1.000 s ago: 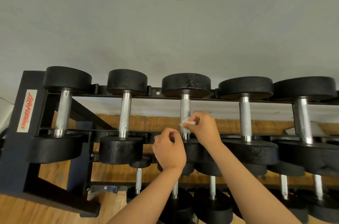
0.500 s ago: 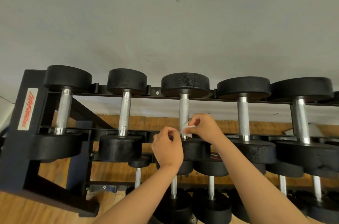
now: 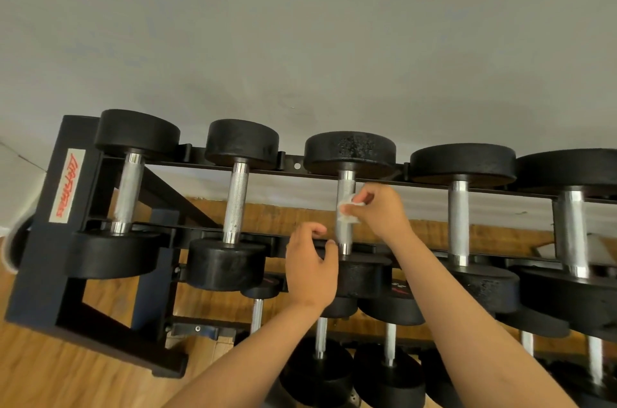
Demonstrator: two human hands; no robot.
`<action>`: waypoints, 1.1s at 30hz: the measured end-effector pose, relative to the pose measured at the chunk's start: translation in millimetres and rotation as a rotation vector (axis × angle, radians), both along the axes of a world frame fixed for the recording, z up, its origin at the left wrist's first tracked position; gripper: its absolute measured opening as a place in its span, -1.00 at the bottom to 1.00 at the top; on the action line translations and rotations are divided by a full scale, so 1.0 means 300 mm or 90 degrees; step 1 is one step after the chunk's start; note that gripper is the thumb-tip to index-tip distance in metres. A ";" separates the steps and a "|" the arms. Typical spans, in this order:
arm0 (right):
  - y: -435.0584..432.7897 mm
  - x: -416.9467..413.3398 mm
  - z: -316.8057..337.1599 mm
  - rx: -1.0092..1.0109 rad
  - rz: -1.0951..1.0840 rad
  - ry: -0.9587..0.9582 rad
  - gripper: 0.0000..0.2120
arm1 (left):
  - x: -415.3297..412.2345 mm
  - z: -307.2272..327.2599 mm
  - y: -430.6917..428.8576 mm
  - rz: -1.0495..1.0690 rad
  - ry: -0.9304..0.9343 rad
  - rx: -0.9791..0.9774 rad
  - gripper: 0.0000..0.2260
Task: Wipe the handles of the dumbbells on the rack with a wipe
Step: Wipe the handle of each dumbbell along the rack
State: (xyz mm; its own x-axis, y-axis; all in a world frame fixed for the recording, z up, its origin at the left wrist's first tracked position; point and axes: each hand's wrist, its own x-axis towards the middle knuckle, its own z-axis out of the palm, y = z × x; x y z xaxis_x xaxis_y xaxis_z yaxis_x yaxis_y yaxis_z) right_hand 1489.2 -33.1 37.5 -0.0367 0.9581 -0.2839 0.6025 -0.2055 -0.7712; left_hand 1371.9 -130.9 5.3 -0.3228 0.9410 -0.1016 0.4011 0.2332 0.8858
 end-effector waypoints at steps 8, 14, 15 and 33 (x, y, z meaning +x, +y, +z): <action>-0.088 -0.003 -0.028 0.003 -0.041 0.014 -0.81 | -0.006 -0.006 -0.001 -0.022 0.001 -0.012 -0.89; 0.039 -0.038 0.001 0.069 -0.198 0.107 -0.89 | -0.007 -0.002 0.001 -0.031 0.006 -0.013 -0.87; 0.030 -0.044 -0.006 0.070 -0.212 0.119 -0.90 | -0.007 -0.003 -0.001 -0.034 0.008 -0.011 -0.87; -0.054 -0.017 0.008 -0.040 -0.146 0.146 -0.89 | -0.014 0.018 -0.006 -0.063 -0.004 0.003 -0.85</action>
